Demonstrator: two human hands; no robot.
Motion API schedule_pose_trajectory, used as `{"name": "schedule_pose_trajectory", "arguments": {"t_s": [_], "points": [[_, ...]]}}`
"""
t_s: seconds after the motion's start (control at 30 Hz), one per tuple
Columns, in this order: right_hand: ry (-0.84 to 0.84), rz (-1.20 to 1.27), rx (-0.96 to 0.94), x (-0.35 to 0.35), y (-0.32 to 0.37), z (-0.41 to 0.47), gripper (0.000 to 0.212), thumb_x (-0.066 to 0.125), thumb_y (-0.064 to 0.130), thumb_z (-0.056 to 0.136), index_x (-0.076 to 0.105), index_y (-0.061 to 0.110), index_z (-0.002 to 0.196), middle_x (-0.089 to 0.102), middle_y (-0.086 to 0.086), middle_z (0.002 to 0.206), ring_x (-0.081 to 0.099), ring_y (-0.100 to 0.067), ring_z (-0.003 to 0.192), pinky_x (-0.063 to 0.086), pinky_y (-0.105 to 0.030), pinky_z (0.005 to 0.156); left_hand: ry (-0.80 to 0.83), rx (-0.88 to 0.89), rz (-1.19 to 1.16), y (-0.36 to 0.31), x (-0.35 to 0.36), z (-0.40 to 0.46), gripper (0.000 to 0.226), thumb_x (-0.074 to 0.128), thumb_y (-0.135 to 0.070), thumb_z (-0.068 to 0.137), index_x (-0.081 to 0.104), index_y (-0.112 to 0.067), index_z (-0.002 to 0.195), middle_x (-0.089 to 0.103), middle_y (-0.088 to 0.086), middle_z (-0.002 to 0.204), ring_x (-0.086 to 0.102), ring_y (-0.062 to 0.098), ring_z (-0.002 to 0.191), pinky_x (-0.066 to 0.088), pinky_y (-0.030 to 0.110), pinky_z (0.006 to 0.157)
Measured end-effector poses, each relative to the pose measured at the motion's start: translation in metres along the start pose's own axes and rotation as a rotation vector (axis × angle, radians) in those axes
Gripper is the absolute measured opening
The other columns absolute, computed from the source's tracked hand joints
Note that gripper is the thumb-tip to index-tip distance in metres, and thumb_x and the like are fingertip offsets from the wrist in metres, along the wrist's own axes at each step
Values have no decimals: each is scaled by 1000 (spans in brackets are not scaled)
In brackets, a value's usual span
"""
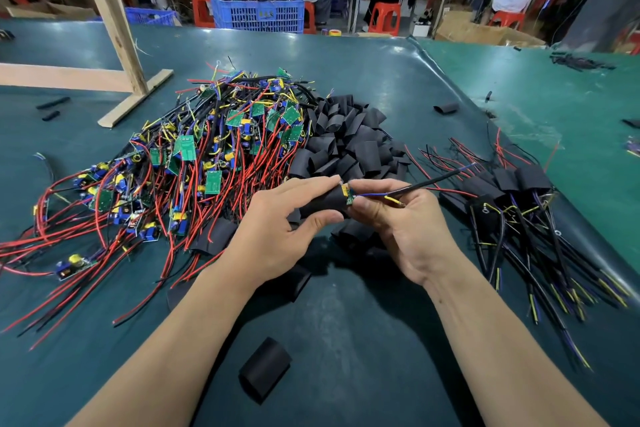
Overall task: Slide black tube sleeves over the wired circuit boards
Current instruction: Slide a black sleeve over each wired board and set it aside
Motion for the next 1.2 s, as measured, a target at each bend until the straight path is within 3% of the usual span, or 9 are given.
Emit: {"name": "schedule_pose_trajectory", "arguments": {"t_s": [0.17,0.33,0.43,0.6,0.73,1.03,1.2], "points": [[1,-8,-7,5,0,-1,28,67,-6,74,80,18,76,76,-5,79,72,-15,74,56,-21,69,-10,52,31,-3,-2,1,42,74,-18,84,66,-7,124,68,2,119,64,10,111,52,33,96],[10,-146,-28,5,3,-2,21,77,5,66,79,23,78,75,-4,79,71,-16,76,57,-24,71,10,69,60,-2,2,-1,43,76,-16,84,65,-8,125,69,0,114,65,11,107,52,31,93],[22,-106,-36,4,5,-1,22,75,0,73,77,20,82,75,-5,82,70,-16,74,56,-20,64,-27,22,62,2,-1,1,43,76,-20,84,65,-11,125,68,-2,117,62,8,111,49,30,97],[-13,-24,-31,1,5,0,13,73,15,71,76,13,83,75,-8,84,71,-18,76,56,-23,65,-102,-90,91,8,-12,2,46,76,-39,75,71,-14,113,69,-5,107,64,9,103,51,30,93],[-43,-38,-18,-1,4,-1,16,73,17,71,76,10,85,75,-10,83,72,-19,76,56,-23,62,-124,-39,100,2,-14,1,45,79,-36,73,73,-9,109,70,-1,104,64,8,98,51,26,91],[-10,-114,-6,7,1,-3,9,73,16,68,79,19,75,74,-4,73,69,-13,69,56,-24,60,-82,-4,108,-2,-10,2,49,81,-36,69,73,-9,109,69,0,100,66,15,95,53,34,88],[-4,-12,-5,5,2,-2,19,71,11,72,74,4,89,74,-13,78,72,-22,71,58,-28,59,-84,-47,96,1,-16,1,61,81,-43,69,66,-16,121,69,-7,105,63,10,99,50,30,92]]}}
Point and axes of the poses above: each hand's wrist, its own z-axis towards the middle knuckle, its own x-axis out of the palm, y = z × x, the point moved 7 cm from there along z, towards the middle knuckle
